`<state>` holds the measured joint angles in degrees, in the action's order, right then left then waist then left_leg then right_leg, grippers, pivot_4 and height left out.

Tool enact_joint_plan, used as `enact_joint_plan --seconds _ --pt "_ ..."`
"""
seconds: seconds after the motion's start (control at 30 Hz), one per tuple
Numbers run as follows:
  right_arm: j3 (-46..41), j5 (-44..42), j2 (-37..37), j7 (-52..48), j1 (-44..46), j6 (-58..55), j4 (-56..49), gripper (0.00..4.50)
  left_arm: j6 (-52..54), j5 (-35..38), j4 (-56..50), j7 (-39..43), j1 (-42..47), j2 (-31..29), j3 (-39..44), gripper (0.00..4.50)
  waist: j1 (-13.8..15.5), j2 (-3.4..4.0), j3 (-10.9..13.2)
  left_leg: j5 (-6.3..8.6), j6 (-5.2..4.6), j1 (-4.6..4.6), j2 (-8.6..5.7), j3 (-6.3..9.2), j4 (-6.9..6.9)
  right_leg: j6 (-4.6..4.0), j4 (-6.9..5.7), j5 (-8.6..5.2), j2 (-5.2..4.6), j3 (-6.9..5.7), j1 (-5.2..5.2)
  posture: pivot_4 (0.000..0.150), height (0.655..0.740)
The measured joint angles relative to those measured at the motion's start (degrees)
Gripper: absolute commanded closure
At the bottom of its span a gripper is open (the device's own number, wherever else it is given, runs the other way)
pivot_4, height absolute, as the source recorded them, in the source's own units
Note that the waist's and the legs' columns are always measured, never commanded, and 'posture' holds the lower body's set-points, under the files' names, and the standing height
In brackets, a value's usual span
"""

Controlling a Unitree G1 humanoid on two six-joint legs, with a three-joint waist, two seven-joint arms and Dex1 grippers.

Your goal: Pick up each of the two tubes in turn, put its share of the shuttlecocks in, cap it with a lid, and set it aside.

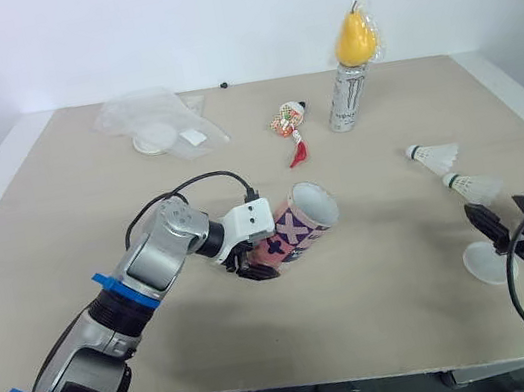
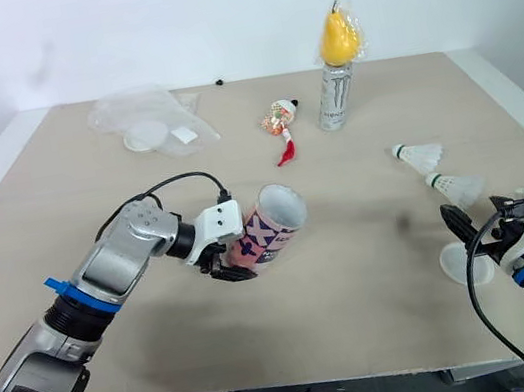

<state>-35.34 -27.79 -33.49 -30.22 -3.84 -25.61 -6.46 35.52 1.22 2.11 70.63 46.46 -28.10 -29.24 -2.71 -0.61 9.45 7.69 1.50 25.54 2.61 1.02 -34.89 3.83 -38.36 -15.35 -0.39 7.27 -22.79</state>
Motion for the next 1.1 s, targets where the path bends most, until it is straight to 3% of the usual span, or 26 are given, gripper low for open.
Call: enact_joint_plan --seconds 0.83,0.93,1.1 --pt "8.54 3.84 -3.26 -3.35 17.53 3.84 22.42 0.05 2.23 0.49 -3.33 -2.47 -1.61 -0.19 -0.02 1.23 -0.05 0.01 0.0 0.0 0.0 -0.01 -0.06 0.07 0.22 0.26 0.02 0.01 0.08 0.06 0.0 0.15 0.74" --pt "8.93 4.03 -3.26 -3.32 18.69 4.46 23.52 0.92 2.23 0.6 -3.33 -2.56 -1.62 -0.18 -0.03 1.23 -0.05 0.01 0.01 0.0 0.0 -0.01 -0.06 0.07 0.22 0.31 0.02 0.03 0.07 0.06 0.0 0.15 0.74" --pt "9.09 4.82 -3.26 -3.04 19.79 5.08 25.95 3.3 2.23 0.71 -3.31 -2.65 -1.62 -0.18 -0.03 1.23 -0.06 0.01 0.01 0.0 0.0 -0.01 -0.06 0.07 0.22 0.32 0.02 0.04 0.07 0.06 0.0 0.15 0.74"
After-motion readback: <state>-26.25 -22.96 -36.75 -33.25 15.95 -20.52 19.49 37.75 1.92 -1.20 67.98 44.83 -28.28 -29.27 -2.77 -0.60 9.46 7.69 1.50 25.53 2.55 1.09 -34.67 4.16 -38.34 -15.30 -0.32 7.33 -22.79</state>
